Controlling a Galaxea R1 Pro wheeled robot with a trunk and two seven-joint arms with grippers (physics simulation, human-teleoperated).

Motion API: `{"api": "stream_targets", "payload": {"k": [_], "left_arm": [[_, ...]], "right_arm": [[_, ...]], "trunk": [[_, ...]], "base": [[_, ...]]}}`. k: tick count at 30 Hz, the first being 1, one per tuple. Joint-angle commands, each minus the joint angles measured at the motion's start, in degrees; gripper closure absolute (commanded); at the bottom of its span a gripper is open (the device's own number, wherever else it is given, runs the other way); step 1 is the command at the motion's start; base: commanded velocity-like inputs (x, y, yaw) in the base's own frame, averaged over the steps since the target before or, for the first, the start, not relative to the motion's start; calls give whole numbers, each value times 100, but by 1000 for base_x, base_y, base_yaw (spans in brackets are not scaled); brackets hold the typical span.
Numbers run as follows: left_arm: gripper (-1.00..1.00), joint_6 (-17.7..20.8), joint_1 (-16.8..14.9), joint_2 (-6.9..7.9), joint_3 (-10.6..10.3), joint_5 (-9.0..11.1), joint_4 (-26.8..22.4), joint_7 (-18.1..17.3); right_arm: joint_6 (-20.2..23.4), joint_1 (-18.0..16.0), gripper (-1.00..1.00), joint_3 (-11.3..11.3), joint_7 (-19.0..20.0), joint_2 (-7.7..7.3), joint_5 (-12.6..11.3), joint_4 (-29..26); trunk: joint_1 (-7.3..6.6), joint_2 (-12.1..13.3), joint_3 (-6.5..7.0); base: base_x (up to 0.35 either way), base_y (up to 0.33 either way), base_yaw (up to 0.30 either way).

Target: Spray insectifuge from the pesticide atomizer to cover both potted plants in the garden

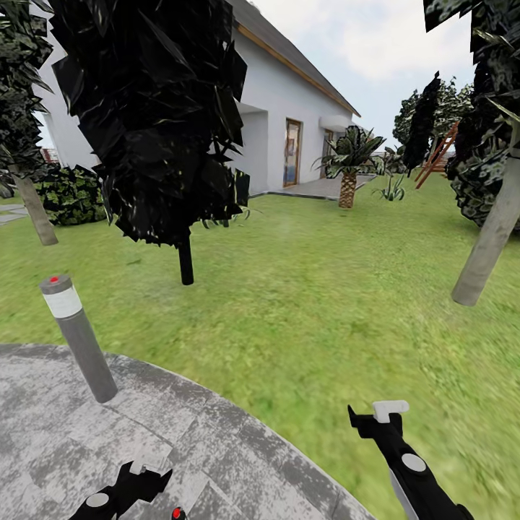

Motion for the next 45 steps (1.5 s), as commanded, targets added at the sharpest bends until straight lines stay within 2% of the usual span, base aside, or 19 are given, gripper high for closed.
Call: {"api": "stream_targets", "payload": {"k": [1, 6, 14, 16, 18, 21, 24, 32, 45], "left_arm": [[-100, -53, -4, -3, 49, -58, 3, -32], [-100, -151, 0, -3, 47, -71, 8, -35], [-100, -187, 5, 6, -17, -117, 4, -41], [-100, -279, 5, 12, -118, -256, 7, -41], [-100, -452, 5, 39, -226, -551, 10, -41], [-100, -575, 5, 110, -278, -871, 11, -46], [-100, -623, 5, 164, -296, -1030, 11, -115], [-100, -623, 5, 294, -295, -1085, 6, -673], [-100, -613, 5, 302, -303, -1102, 9, -735]], "right_arm": [[-12, -2, -100, 18, 1, 3, -3, -2], [-4, -2, -100, 17, 1, 4, 3, -272], [-3, -2, -100, 17, 1, 6, 10, -292], [-3, -2, -100, 17, 1, 8, 10, -291], [-3, -2, -100, 17, 1, 11, 10, -284], [-3, -2, -100, 18, 1, 13, 10, -272], [-3, -2, -100, 17, 1, 13, 10, -266], [-3, -2, -100, 24, 1, 13, 11, -257], [-3, -2, -100, 26, -13, 13, 28, -261]], "trunk": [[-1, -2, -5], [-1, -2, -5], [175, -323, -149], [219, -403, -185], [262, -483, -221], [328, -604, -275], [394, -724, -328], [570, -1045, -472], [855, -1566, -705]], "base": [[0, 0, 0], [0, 0, 0], [0, 0, 0], [0, 0, 0], [0, 0, 0], [0, 0, 0], [0, 0, 0], [0, 0, 0], [0, 0, 0]]}}
